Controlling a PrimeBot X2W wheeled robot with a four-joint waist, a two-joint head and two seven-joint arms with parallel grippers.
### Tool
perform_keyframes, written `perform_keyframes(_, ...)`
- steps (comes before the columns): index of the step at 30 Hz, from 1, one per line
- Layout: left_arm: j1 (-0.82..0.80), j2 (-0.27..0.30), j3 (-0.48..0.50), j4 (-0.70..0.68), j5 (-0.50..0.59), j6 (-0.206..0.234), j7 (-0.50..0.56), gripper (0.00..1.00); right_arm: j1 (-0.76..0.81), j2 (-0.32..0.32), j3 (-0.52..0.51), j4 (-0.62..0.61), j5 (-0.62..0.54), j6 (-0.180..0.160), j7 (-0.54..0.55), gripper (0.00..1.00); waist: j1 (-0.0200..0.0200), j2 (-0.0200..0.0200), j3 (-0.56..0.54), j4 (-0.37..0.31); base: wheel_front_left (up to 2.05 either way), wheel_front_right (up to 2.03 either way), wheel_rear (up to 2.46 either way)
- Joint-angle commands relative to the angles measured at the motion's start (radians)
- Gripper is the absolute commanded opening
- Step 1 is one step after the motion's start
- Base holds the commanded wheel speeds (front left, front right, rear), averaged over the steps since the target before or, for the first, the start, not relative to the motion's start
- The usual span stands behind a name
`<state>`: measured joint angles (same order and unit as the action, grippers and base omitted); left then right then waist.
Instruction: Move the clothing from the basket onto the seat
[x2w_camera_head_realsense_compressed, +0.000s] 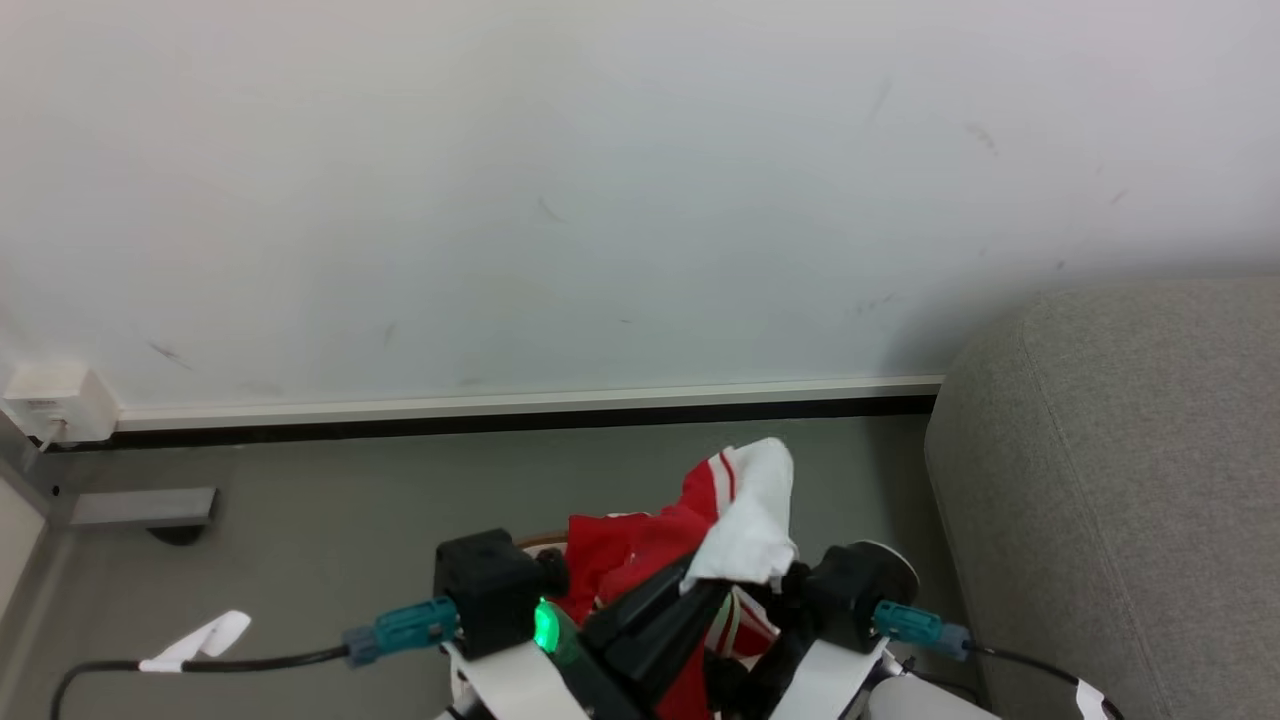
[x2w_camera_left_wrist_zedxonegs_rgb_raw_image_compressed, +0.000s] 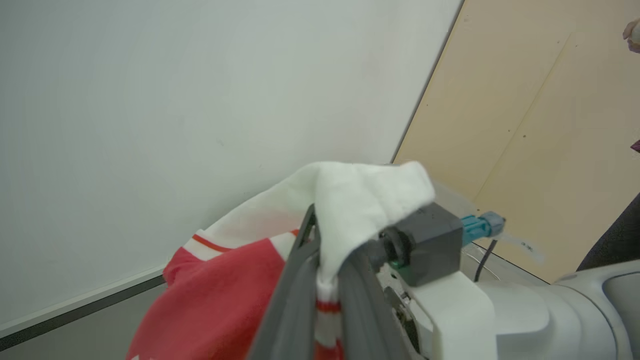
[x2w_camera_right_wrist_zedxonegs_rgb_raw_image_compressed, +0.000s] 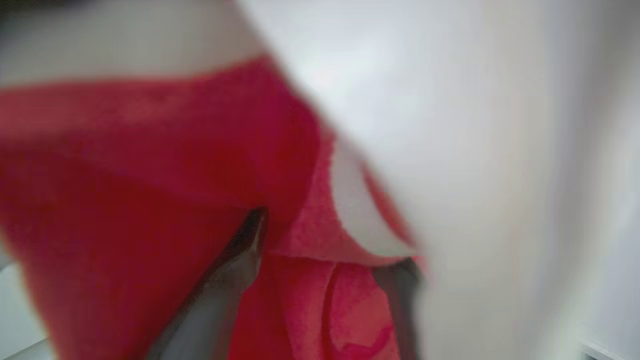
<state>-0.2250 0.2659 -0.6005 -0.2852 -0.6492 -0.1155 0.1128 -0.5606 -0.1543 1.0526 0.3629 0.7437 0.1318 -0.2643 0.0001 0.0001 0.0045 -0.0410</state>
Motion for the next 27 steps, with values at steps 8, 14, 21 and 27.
perform_keyframes(8, -0.003, 0.025, -0.018, -0.002, -0.034, -0.003, -0.015, 0.05, 0.010, 0.018, -0.063, 0.033, -0.006, -0.002, 0.000, 0.00, -0.0001, -0.0001, 0.002, 0.000, 0.00, 0.00, 0.00)
perform_keyframes(14, 0.011, 0.028, -0.004, 0.042, -0.026, 0.010, -0.035, 0.33, 0.038, 0.007, -0.119, -0.002, 0.010, -0.002, 0.000, 0.00, -0.0001, -0.0001, 0.003, 0.000, 0.00, 0.00, 0.00)
perform_keyframes(21, 0.009, 0.025, 0.011, 0.123, 0.020, 0.034, -0.096, 1.00, 0.089, -0.019, -0.223, -0.056, 0.026, -0.002, 0.000, 0.00, -0.0001, -0.0001, 0.008, -0.007, 0.00, 0.00, 0.00)
perform_keyframes(27, -0.005, 0.015, 0.004, 0.197, 0.080, 0.042, -0.175, 1.00, 0.122, -0.044, -0.318, -0.073, -0.002, -0.002, 0.000, 0.00, -0.0001, -0.0001, 0.018, -0.026, 0.00, 0.00, 0.00)
